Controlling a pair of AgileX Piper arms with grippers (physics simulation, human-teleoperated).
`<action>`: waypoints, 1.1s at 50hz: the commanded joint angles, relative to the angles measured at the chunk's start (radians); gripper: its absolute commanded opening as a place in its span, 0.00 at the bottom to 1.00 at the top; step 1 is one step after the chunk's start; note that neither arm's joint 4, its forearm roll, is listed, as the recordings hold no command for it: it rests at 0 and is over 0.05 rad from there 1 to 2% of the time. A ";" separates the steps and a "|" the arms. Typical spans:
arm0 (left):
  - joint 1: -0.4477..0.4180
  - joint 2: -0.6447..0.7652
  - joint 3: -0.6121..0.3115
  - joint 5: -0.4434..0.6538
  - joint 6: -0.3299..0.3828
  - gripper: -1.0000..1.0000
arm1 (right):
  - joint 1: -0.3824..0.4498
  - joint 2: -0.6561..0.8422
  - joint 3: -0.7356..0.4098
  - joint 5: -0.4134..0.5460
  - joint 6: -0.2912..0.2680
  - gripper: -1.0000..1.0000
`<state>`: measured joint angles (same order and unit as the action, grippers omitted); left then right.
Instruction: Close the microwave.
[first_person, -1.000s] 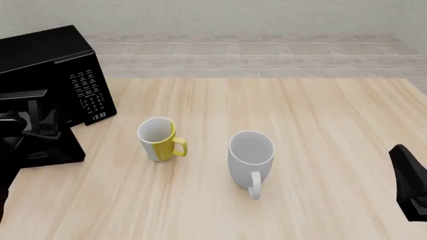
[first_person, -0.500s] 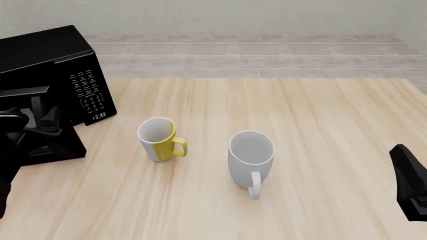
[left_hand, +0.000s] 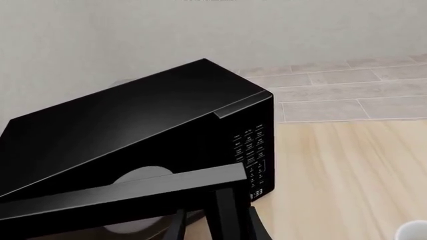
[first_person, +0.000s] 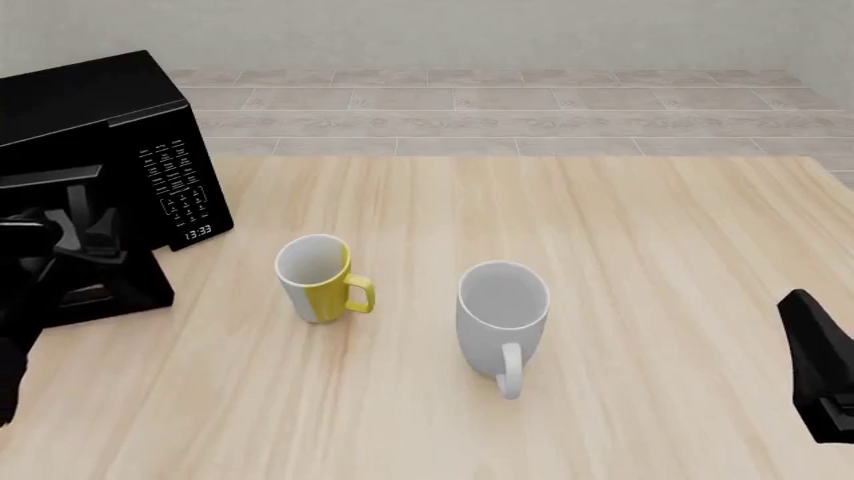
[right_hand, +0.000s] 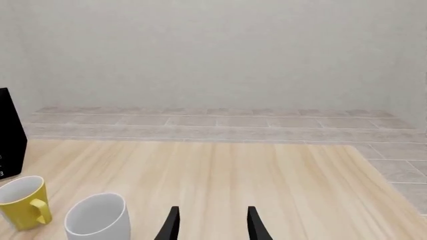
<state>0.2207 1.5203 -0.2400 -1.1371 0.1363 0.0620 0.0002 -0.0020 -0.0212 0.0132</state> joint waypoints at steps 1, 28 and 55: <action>0.035 0.094 -0.044 0.012 0.014 1.00 | 0.000 0.000 0.000 0.001 -0.003 1.00; 0.048 0.150 -0.087 0.010 0.018 1.00 | 0.005 0.000 0.002 0.012 -0.005 1.00; 0.057 0.176 -0.122 0.025 0.019 1.00 | 0.003 0.000 0.002 0.015 0.000 1.00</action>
<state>0.2362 1.6100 -0.3338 -1.1425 0.1477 0.0654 0.0004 -0.0003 -0.0076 0.0109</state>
